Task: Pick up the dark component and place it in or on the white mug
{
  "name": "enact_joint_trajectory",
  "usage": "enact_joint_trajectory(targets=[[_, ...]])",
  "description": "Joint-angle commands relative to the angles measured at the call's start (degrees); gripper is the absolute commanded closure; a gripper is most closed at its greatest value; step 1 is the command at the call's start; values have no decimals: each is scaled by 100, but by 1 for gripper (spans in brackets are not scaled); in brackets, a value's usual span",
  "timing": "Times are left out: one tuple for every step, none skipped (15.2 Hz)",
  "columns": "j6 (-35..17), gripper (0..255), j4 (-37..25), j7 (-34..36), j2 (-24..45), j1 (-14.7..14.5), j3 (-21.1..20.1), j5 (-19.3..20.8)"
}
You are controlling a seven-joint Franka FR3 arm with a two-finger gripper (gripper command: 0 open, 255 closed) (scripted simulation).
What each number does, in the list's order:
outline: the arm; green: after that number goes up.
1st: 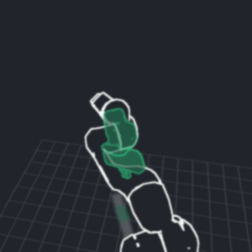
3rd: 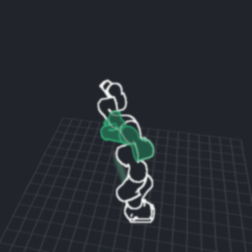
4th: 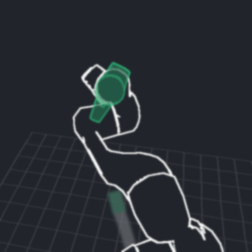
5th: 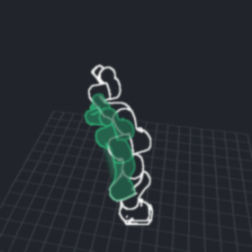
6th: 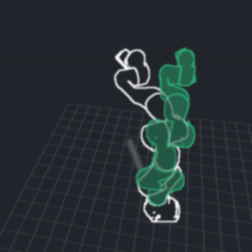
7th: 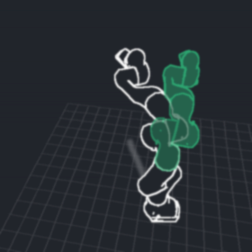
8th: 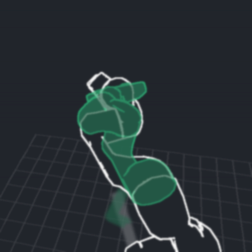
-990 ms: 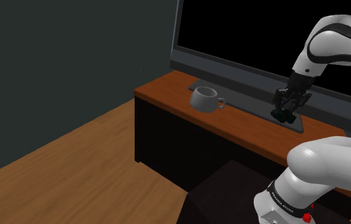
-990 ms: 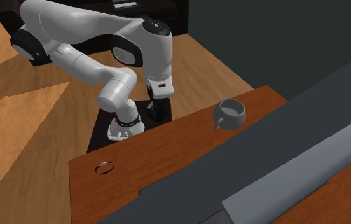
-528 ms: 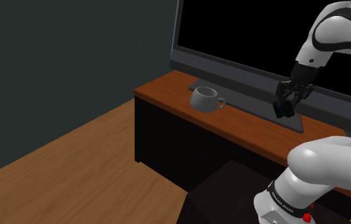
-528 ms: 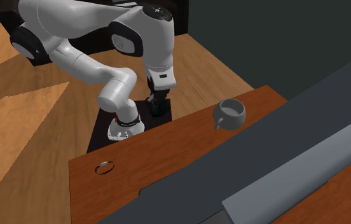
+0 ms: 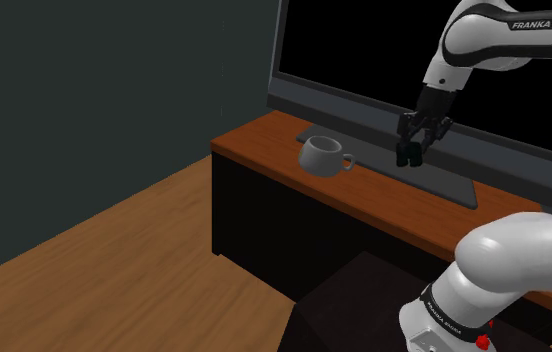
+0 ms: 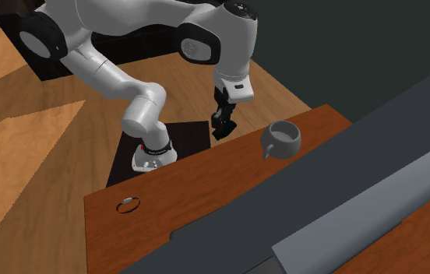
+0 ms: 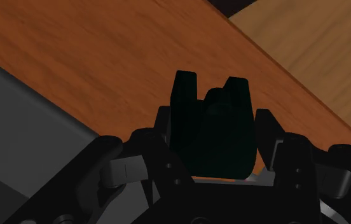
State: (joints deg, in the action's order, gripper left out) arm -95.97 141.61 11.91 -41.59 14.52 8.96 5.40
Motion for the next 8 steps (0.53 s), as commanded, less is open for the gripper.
enact_joint_trajectory(targets=[[-170, 255, -374, 101, 546, -110, -64, -114], [-231, 255, -530, 151, 765, -154, -101, -164], [-285, 255, -692, 199, 982, -196, -136, -212], [-332, 255, -861, 246, 1200, -237, -168, -257], [-372, 255, -1036, 291, 1416, -275, -200, -300], [-406, 255, -1217, 334, 1632, -311, -230, -340], [-432, 255, -1404, 376, 1847, -345, -259, -379], [-452, 255, -1598, 417, 2061, -377, -287, -415]])
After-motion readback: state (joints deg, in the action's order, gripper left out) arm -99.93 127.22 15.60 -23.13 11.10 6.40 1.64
